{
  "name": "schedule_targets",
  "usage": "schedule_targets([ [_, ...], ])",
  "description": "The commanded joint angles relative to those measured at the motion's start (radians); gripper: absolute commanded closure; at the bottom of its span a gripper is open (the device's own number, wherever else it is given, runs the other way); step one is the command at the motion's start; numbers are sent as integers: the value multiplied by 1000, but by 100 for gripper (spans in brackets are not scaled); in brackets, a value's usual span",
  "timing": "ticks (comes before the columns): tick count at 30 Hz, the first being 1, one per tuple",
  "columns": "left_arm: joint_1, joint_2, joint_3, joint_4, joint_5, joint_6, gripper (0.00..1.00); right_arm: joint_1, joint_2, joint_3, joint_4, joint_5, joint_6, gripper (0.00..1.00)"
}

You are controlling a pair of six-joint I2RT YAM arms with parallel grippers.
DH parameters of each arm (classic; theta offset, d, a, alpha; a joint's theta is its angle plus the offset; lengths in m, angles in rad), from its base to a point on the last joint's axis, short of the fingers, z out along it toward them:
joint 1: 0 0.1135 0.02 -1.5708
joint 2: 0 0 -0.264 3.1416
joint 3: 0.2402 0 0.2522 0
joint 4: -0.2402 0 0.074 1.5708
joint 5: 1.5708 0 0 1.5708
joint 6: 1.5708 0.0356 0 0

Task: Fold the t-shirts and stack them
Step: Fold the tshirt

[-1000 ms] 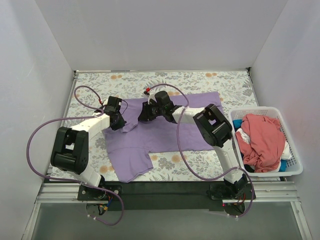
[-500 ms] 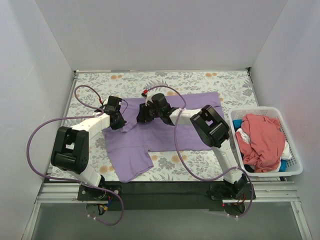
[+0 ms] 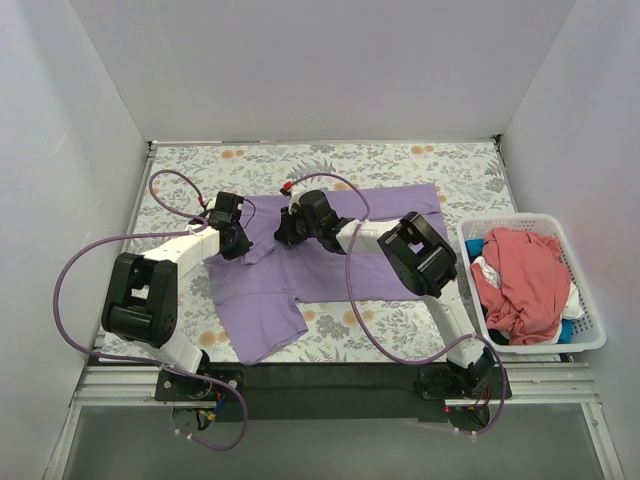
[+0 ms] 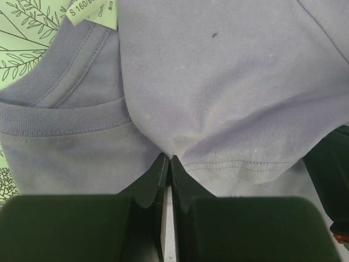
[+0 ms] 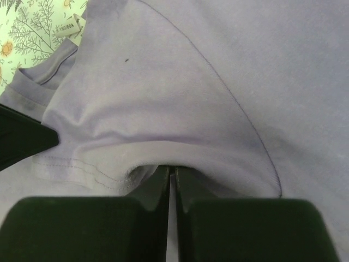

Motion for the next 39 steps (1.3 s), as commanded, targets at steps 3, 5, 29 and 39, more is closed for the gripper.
schedule_targets([
  [3, 0, -4, 9, 17, -13, 14, 100, 11, -67, -41, -3, 21, -38, 99],
  [5, -1, -7, 9, 15, -17, 14, 100, 11, -82, -59, -5, 12, -42, 99],
  [29, 0, -7, 84, -115, -31, 30, 100, -1, -235, -158, -155, -65, -48, 99],
  [39, 0, 22, 107, -186, -10, 14, 99, -30, -272, -145, -247, -48, -71, 99],
])
